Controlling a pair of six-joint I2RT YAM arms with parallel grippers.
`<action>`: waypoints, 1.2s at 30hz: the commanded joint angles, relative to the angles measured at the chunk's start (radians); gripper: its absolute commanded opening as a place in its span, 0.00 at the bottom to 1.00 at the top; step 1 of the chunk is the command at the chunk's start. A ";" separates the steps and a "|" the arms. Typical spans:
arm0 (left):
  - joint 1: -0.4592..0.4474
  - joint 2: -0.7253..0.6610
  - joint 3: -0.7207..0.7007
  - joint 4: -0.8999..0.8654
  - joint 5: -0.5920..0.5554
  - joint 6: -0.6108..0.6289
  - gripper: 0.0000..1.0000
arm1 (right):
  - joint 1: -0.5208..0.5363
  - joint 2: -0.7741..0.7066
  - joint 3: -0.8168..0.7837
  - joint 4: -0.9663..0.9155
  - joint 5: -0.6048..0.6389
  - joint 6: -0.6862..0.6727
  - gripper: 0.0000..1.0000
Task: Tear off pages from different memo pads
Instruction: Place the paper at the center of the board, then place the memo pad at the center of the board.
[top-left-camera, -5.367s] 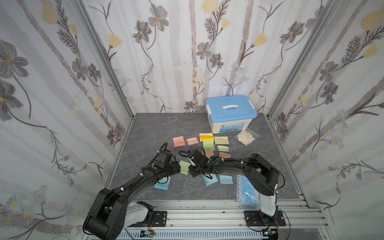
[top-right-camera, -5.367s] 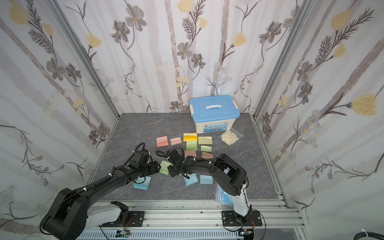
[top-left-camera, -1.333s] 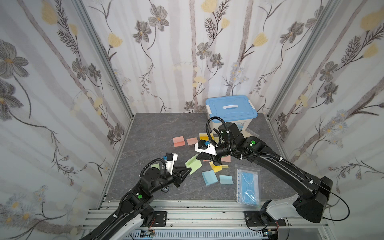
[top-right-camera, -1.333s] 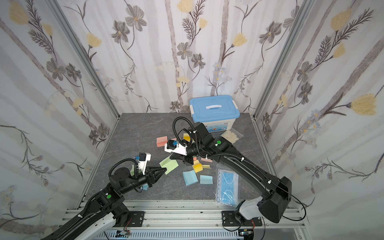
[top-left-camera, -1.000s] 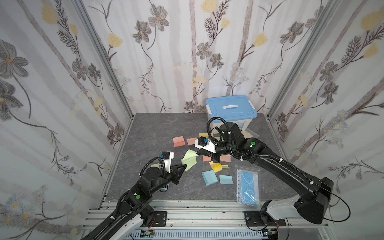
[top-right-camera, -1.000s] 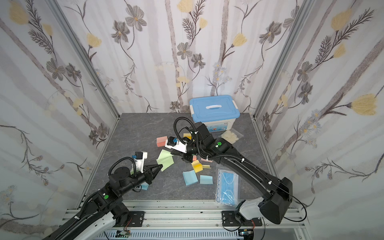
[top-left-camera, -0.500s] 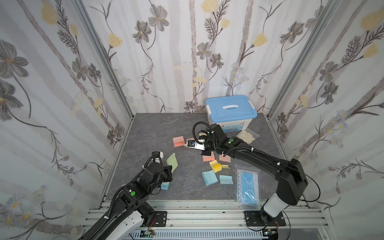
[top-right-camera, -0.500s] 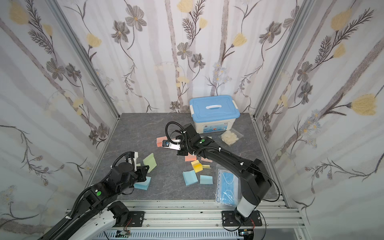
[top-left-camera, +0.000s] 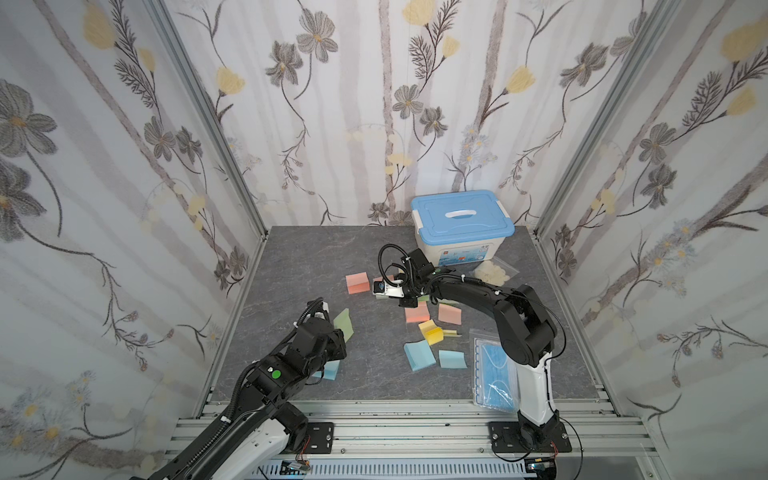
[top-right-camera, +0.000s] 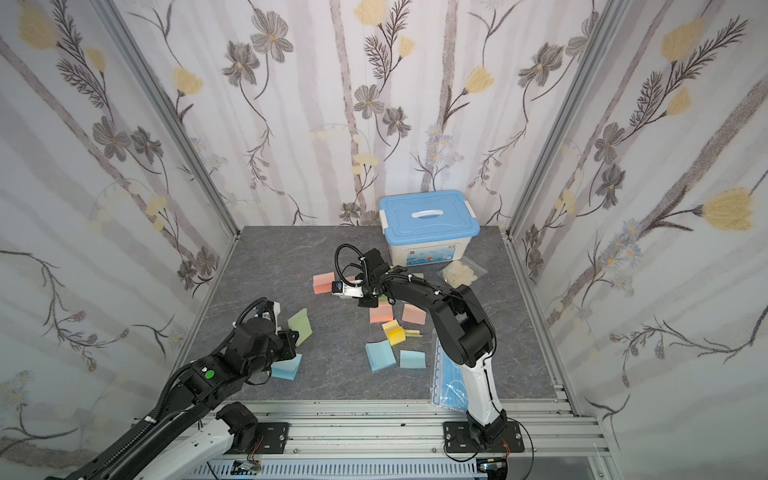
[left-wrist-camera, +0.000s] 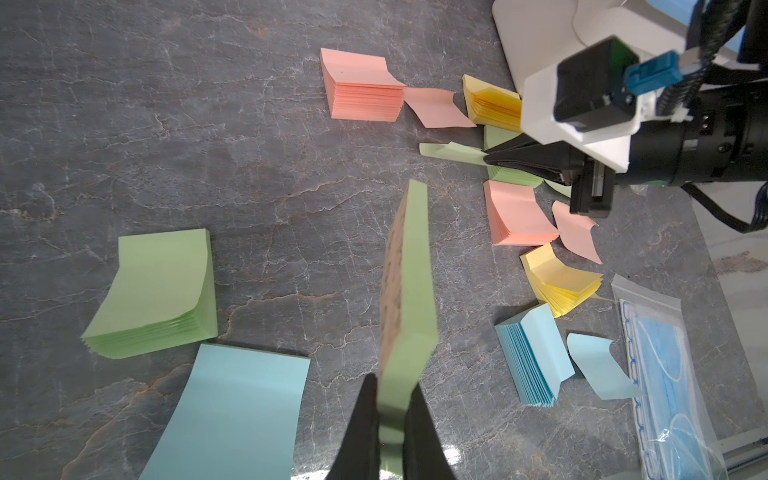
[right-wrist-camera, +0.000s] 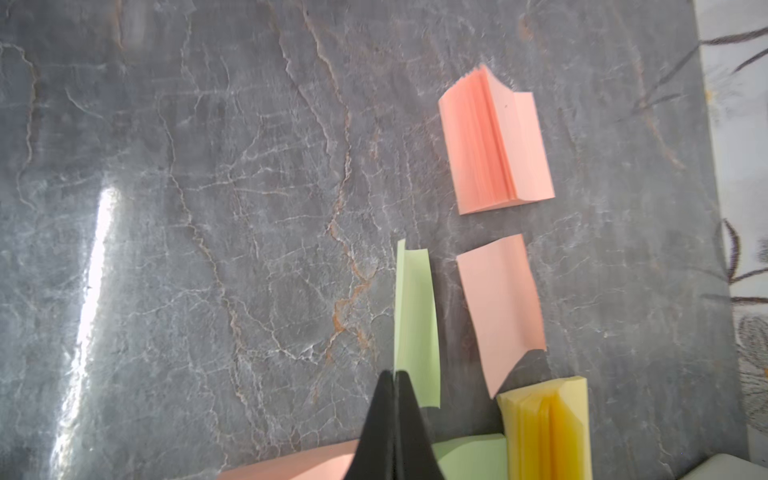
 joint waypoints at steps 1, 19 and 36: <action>0.006 0.024 -0.002 0.077 -0.002 0.015 0.00 | -0.005 0.022 0.014 -0.061 -0.019 -0.033 0.24; 0.295 0.665 0.177 0.329 0.447 0.094 0.00 | 0.111 -0.558 -0.389 0.045 0.367 0.381 0.90; 0.365 1.187 0.574 0.063 0.378 0.286 0.00 | 0.115 -0.974 -0.819 0.374 0.517 0.718 1.00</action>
